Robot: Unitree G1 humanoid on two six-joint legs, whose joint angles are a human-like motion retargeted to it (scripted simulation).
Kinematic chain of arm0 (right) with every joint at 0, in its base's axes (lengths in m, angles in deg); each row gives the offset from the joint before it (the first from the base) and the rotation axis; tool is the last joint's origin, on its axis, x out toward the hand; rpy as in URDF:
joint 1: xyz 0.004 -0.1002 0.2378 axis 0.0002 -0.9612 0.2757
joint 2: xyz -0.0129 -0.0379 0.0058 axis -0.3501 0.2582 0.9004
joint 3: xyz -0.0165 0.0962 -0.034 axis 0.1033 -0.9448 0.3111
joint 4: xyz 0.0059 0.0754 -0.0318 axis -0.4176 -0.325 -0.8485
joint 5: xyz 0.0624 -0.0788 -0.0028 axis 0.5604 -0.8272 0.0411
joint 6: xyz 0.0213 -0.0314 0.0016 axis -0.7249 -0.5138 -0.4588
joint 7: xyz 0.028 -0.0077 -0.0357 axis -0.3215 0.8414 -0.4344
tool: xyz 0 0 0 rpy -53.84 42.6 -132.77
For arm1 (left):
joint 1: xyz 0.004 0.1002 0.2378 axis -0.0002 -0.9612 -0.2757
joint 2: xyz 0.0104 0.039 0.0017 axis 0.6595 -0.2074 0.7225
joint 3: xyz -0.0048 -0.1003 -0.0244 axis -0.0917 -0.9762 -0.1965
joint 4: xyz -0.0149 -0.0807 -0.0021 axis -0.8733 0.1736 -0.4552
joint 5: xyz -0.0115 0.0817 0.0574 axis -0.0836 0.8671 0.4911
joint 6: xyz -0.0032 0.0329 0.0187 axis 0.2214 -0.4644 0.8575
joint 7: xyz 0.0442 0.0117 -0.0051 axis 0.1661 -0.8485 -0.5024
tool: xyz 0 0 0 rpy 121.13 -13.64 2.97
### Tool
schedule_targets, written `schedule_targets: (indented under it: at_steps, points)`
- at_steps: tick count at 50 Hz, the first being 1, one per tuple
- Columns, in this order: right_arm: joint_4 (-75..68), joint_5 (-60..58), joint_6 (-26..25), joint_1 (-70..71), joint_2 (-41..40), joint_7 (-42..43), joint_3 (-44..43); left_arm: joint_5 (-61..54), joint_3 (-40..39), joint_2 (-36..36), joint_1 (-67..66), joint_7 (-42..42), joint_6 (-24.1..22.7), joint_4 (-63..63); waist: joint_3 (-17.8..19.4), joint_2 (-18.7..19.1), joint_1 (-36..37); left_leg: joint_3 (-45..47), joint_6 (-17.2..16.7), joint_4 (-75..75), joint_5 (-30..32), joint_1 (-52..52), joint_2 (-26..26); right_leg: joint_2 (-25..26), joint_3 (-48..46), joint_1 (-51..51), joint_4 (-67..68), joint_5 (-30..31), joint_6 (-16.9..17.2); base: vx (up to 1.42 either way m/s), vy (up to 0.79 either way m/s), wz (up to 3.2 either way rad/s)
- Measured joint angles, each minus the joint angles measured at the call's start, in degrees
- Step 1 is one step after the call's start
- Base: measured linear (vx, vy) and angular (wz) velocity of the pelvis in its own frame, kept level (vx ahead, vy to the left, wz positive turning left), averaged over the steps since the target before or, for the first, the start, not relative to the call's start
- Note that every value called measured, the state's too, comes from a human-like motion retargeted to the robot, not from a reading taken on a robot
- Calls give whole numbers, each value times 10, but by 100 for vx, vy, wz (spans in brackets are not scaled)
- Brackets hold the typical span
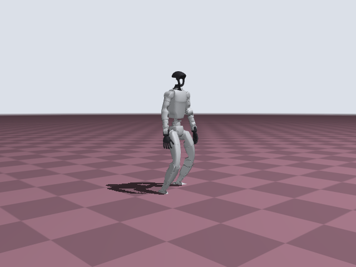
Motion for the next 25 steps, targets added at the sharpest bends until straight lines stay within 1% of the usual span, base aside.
schedule_targets:
  at_steps: [2,5,7,8,11,15,17,18,20,25]
  points:
    - [-3,2,9,15,-6,6,7,-11,-8,1,11,6,-7,-12,4,-10,9,-1,20,94,-20,-43,26,13,-6,-14,22,-17,-8,5,-34,-34]
    - [3,9,18,31,-13,17,15,-17,-9,3,32,9,-12,-16,-6,-8,28,-21,34,211,-66,-120,40,62,-15,-28,-1,-15,-26,8,-31,-49]
    - [11,13,21,32,-12,22,16,-10,1,0,42,6,-14,-12,-18,0,44,-36,23,258,-93,-160,20,98,-18,-29,-34,-3,-35,10,-27,-54]
    - [15,14,22,32,-11,24,14,-5,8,-2,49,4,-14,-10,-30,8,56,-45,14,272,-104,-185,10,123,-21,-25,-70,12,-39,12,-25,-49]
    - [17,16,24,29,-12,25,12,10,21,-9,60,2,-18,-3,-35,16,71,-46,-9,269,-121,-209,-45,152,-24,-16,-100,26,-42,11,-22,-21]
    - [12,12,29,29,-19,24,9,27,30,-18,71,3,-22,2,-34,14,72,-41,-23,194,-113,-215,-119,160,-30,-1,-127,36,-36,10,-17,20]
    - [9,8,30,28,-24,24,10,33,34,-21,74,4,-23,2,-34,12,68,-40,-27,155,-103,-213,-140,157,-35,-2,-123,36,-33,6,-14,30]
    - [8,6,31,26,-27,23,11,35,36,-23,73,4,-23,2,-32,14,67,-41,-30,147,-99,-213,-143,157,-37,-6,-113,33,-33,4,-13,33]
    - [5,3,32,27,-31,22,13,39,40,-25,78,5,-23,-2,-36,6,59,-40,-29,101,-82,-207,-166,148,-40,-5,-123,33,-32,4,-11,42]
    - [0,-7,32,23,-39,18,23,48,52,-30,79,4,-22,-10,-31,8,47,-48,-32,82,-67,-203,-174,138,-51,-15,-93,28,-32,0,-7,35]
